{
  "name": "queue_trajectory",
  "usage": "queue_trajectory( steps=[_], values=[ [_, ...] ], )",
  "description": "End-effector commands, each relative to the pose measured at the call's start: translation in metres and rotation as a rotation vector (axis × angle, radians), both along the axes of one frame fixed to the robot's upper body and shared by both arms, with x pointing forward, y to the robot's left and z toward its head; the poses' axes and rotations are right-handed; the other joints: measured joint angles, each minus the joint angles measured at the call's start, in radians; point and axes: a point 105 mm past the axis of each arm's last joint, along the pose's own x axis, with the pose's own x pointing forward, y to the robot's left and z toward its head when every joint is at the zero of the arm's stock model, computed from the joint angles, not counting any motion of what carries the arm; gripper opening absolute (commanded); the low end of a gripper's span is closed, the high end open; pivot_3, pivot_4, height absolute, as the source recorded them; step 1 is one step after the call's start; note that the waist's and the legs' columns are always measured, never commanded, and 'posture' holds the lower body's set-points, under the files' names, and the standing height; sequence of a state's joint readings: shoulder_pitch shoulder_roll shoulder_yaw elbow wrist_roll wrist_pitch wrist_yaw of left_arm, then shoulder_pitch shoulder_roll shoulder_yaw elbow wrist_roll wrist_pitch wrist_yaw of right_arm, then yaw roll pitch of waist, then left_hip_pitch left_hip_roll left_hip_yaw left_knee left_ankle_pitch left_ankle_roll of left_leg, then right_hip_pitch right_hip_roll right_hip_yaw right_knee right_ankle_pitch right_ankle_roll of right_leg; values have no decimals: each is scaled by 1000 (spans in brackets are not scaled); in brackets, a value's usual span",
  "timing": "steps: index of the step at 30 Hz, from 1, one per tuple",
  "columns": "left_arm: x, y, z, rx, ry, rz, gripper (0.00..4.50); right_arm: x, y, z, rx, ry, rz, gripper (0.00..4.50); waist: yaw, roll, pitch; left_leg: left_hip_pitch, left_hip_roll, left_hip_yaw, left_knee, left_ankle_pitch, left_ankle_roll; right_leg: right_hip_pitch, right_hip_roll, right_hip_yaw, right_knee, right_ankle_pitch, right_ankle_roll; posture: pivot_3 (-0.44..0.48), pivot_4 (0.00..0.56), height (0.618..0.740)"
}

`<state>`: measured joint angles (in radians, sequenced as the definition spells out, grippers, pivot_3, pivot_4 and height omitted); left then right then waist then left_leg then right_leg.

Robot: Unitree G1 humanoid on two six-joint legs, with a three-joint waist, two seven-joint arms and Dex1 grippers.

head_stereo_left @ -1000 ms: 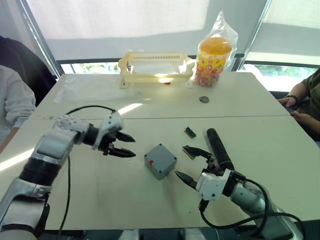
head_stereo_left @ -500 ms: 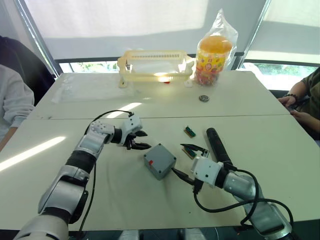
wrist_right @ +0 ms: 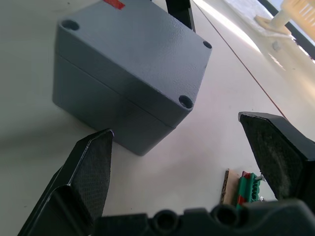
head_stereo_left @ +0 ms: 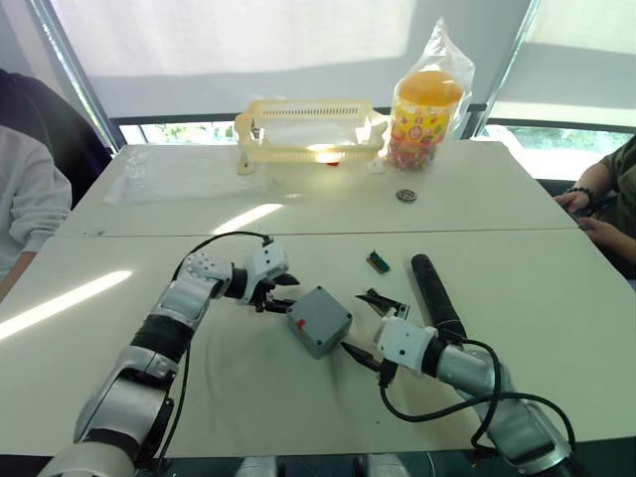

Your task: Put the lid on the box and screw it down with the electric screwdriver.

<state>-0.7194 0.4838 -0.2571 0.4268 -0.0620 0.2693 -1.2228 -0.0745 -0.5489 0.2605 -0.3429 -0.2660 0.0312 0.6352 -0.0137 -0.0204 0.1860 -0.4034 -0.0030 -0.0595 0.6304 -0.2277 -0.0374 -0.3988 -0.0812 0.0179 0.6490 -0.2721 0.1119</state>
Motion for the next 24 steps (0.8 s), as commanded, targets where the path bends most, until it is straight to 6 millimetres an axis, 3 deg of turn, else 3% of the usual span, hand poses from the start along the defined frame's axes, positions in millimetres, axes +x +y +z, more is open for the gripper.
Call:
queue_trajectory(
  steps=[1, 15, 24],
  values=[
    [-12, -4, 11, -28, -10, -40, 3140, 6, -1, 11, -8, -58, 12, 4453, -1, 0, 0, 0, 0, 0, 0, 0, 0, 0, 0, 0, 0, 0, 0, 0, 150, 740],
    [-44, -2, -3, -26, 55, -34, 3140, 19, -9, 21, -59, -97, 63, 4453, 1, 0, 0, 0, 0, 0, 0, 0, 0, 1, 0, 0, 0, 0, 0, 0, 150, 740],
    [-45, 1, -2, -32, 48, 19, 3140, 21, -13, 23, -59, -106, 63, 4453, 0, 0, 0, 0, 0, 0, 0, 0, 0, 1, 0, 0, 0, 0, 0, 0, 150, 740]
  ],
)
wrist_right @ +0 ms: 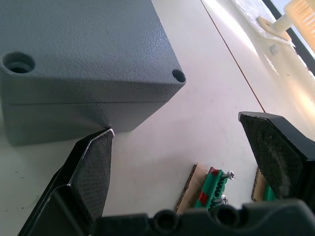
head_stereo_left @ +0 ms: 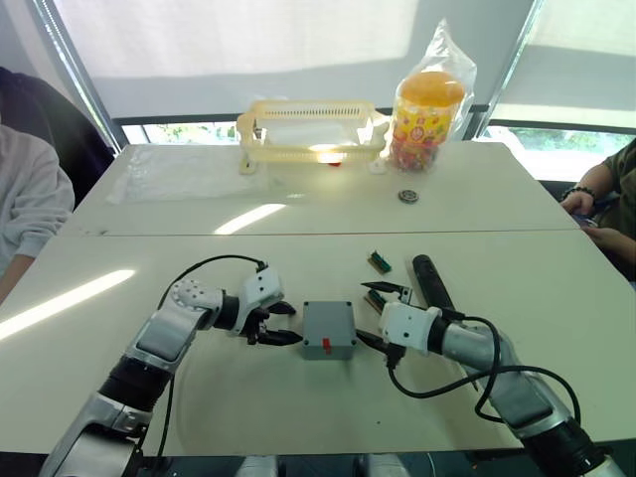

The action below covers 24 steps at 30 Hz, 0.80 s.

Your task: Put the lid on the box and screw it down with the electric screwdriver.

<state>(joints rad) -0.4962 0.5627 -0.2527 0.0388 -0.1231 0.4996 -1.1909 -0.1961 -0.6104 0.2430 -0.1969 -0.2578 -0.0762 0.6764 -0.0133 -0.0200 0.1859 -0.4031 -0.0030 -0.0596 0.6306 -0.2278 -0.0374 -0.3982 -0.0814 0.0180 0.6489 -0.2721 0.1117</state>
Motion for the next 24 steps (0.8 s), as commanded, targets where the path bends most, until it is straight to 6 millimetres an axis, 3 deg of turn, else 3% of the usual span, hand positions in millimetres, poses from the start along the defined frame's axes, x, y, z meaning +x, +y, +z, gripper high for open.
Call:
queue_trajectory(
  steps=[1, 4, 7, 10, 15, 18, 22, 24],
  values=[
    [2, 1, 12, -34, -44, 25, 3140, -3, 0, 17, 32, -55, 26, 4453, 0, 0, 0, 0, 0, 0, 0, 0, 0, 0, 0, 0, 0, 0, 0, 0, 150, 740],
    [13, 20, 26, -34, -92, 101, 3140, -3, -12, 27, 57, -67, -13, 4453, 1, 0, 0, 0, 0, 0, 0, 0, 0, 0, 0, 0, 0, 0, 0, 0, 150, 740],
    [16, 38, 54, -79, -119, 151, 3140, -4, -31, 40, 128, -48, -79, 4453, 0, 0, 0, 0, 0, 0, 0, 0, 0, 0, 0, 0, 0, 0, 0, 0, 150, 740],
    [1, 43, 87, -161, -109, 133, 3140, -9, -47, 51, 296, 63, -144, 4453, -1, 0, 0, -1, 0, -1, 0, 0, 0, 0, 0, 0, 0, 0, 0, 0, 150, 740],
    [-27, 30, 111, -208, -99, 72, 3140, -10, -48, 51, 557, 288, -223, 4453, 0, 1, 0, 1, 1, -1, 0, 0, 0, 1, 0, 0, 0, 0, 0, 0, 150, 740],
    [-36, 22, 112, -199, -97, 45, 2271, -6, -49, 43, 616, 384, -277, 4500, -1, 1, 0, 1, 1, -1, 0, 0, 0, 1, 0, 0, 0, 0, 0, 0, 150, 740],
    [-49, 11, 104, -154, -99, -12, 259, 2, -49, 37, 664, 471, -326, 4500, -1, 2, 1, 1, 1, -1, -1, 0, 0, 1, 0, 0, 0, 0, 0, 0, 150, 740],
    [-51, 5, 101, -127, -117, -33, 29, 6, -46, 32, 649, 492, -339, 4500, 0, 2, 1, 1, 1, -1, -1, 0, 0, 1, 0, 0, 0, 0, -1, 0, 150, 740]
  ],
)
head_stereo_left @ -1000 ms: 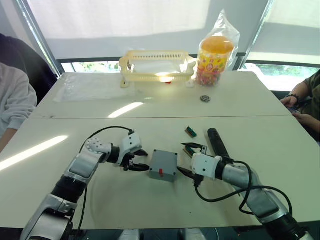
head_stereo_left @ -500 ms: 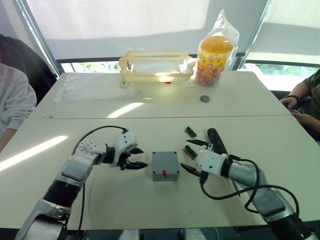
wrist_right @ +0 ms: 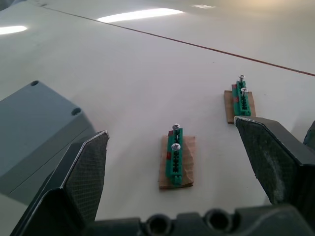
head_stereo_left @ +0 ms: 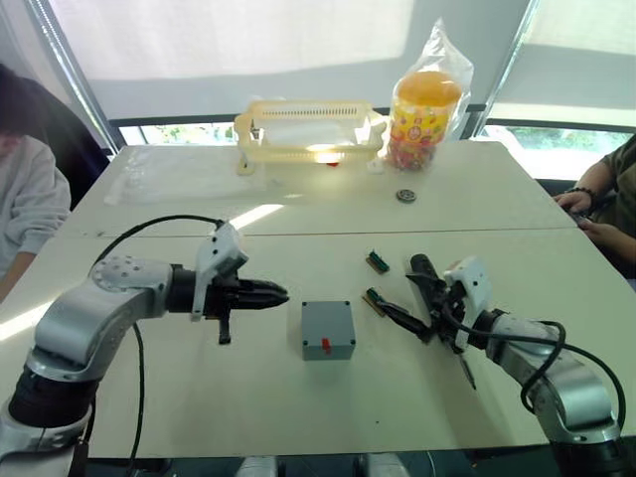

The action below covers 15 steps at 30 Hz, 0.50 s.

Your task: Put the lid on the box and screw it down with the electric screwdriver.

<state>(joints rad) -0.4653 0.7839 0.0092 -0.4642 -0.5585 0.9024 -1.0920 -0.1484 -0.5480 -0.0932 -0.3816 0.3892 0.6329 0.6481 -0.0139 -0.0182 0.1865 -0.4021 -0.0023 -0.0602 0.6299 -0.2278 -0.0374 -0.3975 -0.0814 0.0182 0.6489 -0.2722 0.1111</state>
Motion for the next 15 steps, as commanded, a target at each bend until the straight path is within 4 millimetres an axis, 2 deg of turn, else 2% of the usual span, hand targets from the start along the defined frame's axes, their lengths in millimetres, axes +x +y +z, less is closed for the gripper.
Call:
queue_trajectory(
  steps=[1, 6, 12, 15],
  values=[
    [-5, -10, 3, 45, -67, -38, 29, 6, 3, 2, 7, 10, -6, 4500, 2, 0, 0, 0, 0, 0, 0, 0, 0, 0, 0, 0, 0, 0, 0, 0, 150, 740],
    [0, -12, -1, 141, -87, -9, 29, 12, 5, -8, -4, 58, -16, 4500, 1, 0, 0, -1, 0, 0, 0, 0, 0, 0, 0, 0, 0, 0, 0, 0, 150, 740],
    [-3, -18, 2, 143, -96, -32, 29, 17, 7, -15, -15, 68, -35, 4500, -1, 0, 0, -1, 0, 0, 0, 0, 0, -1, 0, 0, 0, 0, 0, 0, 150, 740],
    [-2, -19, 0, 144, -97, -32, 0, 20, 7, -15, -11, 62, -42, 3673, -1, 0, 0, -1, 0, 0, 0, 0, 0, -1, 0, 0, 0, 0, 0, 0, 150, 740]
  ],
)
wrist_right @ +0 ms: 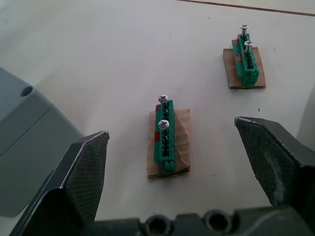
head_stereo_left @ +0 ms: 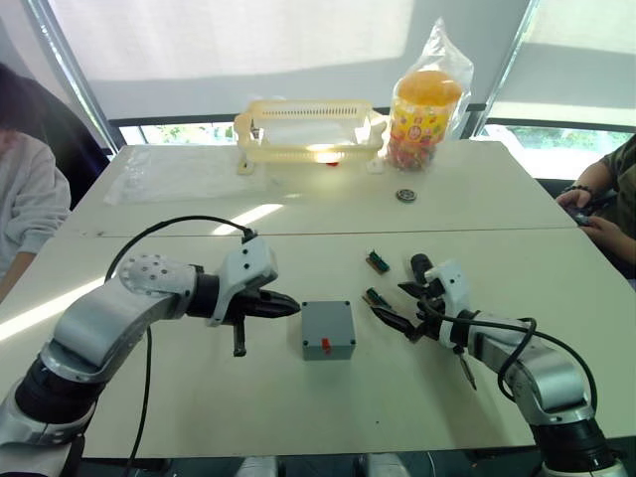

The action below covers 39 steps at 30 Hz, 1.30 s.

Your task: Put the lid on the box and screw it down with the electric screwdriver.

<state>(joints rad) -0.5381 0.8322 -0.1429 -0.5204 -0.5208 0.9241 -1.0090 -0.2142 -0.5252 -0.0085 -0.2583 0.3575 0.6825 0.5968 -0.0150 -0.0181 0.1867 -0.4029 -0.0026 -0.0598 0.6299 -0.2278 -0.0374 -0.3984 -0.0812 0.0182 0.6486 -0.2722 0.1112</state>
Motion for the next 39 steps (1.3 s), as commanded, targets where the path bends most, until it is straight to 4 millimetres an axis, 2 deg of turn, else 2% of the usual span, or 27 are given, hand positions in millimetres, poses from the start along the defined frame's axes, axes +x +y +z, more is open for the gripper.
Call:
queue_trajectory(
  steps=[1, 3, 4, 15, 18, 20, 28, 39],
  values=[
    [-1, -2, 8, 0, -50, -17, 0, 6, 3, 11, 9, -59, -1, 3261, 0, 0, 0, 0, 0, 0, 0, 0, 0, 0, 0, 0, 0, 0, 0, 0, 150, 740],
    [-1, -3, 8, 0, -51, -18, 0, 7, 4, 10, 9, -59, 0, 2108, 0, 0, 0, 0, 0, 0, 0, 0, 0, 0, 0, 0, 0, 0, 0, 0, 150, 740],
    [-1, -3, 7, 1, -53, -19, 0, 7, 5, 10, 10, -59, 1, 1708, 0, 0, 0, 0, 0, 0, 0, 0, 0, 0, 0, 0, 0, 0, 0, 0, 150, 740],
    [0, -4, 3, 11, -63, -18, 0, 11, 9, 6, 5, -58, 8, 1708, 0, 0, 0, 0, 0, 0, 0, 0, 0, 0, 0, 0, 0, 0, 0, 0, 150, 740],
    [1, -4, 2, 12, -63, -16, 0, 11, 9, 5, 5, -59, 11, 917, 0, 0, 0, 0, 0, 0, 0, 0, 0, 0, 0, 0, 0, 0, 0, 0, 150, 740],
    [1, -4, 2, 13, -62, -15, 0, 11, 10, 5, 5, -60, 14, 32, 0, 0, 0, 0, 0, 0, 0, 0, 0, 0, 0, 0, 0, 0, 0, 0, 150, 740],
    [1, -4, 1, 16, -61, -14, 0, 8, 10, 9, 8, -74, 16, 32, 0, 0, 0, 0, 0, 0, 0, 0, 0, 0, 0, 0, 0, 0, 0, 0, 150, 740],
    [2, 1, -1, 22, -61, -14, 0, 6, 6, 51, 23, -214, -7, 32, 0, 0, 0, 0, 0, 0, 0, 0, 0, 0, 0, 0, 0, 0, 0, 0, 150, 740]
  ],
)
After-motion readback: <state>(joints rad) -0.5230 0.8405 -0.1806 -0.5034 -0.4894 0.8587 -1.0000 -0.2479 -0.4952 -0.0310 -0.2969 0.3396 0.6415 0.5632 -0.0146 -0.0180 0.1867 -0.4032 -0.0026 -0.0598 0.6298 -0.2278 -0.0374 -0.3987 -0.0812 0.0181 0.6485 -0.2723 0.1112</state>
